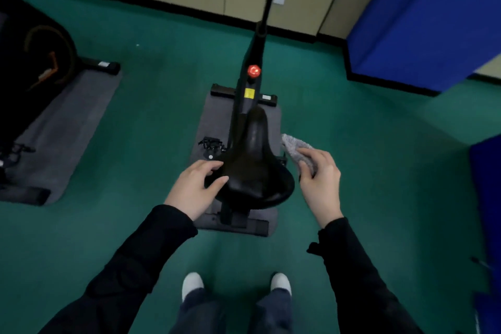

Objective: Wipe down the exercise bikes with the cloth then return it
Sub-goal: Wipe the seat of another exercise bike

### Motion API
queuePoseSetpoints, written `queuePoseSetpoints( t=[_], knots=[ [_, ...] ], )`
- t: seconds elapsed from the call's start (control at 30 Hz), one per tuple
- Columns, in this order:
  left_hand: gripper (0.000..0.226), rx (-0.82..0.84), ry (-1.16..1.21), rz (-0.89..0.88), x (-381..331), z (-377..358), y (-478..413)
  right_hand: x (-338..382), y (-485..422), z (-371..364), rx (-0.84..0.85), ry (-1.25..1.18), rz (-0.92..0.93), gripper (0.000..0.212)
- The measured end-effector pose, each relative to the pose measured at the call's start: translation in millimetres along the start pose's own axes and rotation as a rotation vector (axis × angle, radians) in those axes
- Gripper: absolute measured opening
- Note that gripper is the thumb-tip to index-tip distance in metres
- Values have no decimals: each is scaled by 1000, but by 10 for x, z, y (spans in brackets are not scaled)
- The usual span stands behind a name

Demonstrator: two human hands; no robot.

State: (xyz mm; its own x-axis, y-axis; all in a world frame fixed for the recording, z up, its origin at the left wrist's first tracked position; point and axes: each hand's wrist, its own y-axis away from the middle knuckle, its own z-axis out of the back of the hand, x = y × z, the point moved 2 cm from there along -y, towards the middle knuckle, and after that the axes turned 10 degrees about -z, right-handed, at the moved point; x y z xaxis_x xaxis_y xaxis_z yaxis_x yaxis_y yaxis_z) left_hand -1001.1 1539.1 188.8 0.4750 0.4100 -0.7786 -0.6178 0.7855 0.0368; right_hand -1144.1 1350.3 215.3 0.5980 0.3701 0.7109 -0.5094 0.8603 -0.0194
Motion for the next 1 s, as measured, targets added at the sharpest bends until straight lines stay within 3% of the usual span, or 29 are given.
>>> queuePoseSetpoints(
  t=[0.37, 0.8, 1.0],
  knots=[
    [38, 283, -193, -176, -973, -430, -248, -193, 242, 973, -107, -158, -118, 23],
    [48, 395, -580, -325, -2276, -1795, -173, -1505, 194, 2501, -105, -174, -121, 22],
    [52, 474, -653, -393, -2967, -2536, -133, -2157, 214, 3305, -156, -200, -170, 22]
  ],
)
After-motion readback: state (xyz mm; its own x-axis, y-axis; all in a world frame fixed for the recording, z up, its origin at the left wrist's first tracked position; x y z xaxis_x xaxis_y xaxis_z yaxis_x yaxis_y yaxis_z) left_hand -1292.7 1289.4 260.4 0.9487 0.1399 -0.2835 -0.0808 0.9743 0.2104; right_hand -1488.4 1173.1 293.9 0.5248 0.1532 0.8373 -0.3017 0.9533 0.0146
